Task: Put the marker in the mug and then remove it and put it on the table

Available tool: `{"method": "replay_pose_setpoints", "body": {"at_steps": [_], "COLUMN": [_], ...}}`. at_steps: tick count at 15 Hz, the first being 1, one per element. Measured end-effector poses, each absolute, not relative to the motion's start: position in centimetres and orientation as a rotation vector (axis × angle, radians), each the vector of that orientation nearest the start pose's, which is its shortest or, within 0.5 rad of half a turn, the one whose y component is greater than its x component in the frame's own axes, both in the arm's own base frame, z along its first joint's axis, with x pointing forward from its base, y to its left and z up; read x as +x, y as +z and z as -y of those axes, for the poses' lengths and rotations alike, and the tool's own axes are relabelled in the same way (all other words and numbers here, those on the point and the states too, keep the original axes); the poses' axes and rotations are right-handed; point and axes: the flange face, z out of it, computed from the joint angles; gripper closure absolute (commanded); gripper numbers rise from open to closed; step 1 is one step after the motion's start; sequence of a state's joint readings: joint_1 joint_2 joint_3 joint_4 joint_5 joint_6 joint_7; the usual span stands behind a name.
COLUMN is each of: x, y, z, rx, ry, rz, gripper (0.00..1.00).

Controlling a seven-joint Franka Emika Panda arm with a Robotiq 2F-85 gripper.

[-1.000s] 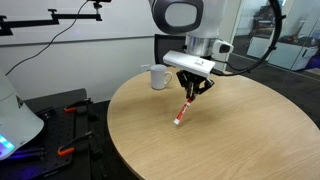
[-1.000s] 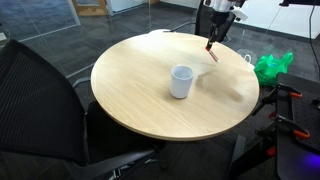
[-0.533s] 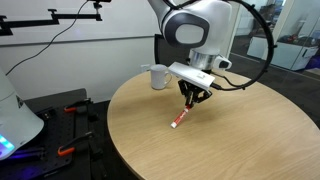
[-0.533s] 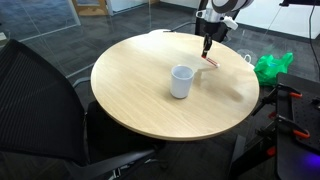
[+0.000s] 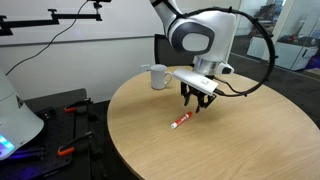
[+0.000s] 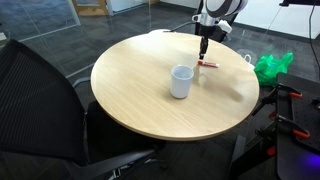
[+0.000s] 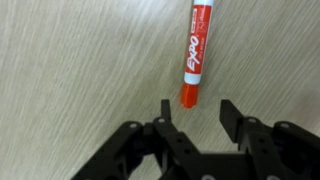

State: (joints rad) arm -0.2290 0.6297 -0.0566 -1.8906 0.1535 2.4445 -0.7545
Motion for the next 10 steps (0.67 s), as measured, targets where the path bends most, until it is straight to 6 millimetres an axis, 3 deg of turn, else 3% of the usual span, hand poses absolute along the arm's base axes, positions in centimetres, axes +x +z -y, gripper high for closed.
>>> {"method": "replay_pose_setpoints", "body": {"at_steps": [2,6,10], "x": [60.1,60.5,60.5], "y": [16.4,17.0,19.2], "z": [17.4,16.7,15.2], "rx": [-3.005,-3.006,-3.052], "ry": [0.045,0.022,-0.05], "rz": [0.545,0.563,0.587], "gripper": [0.0,0.0,0.0]}}
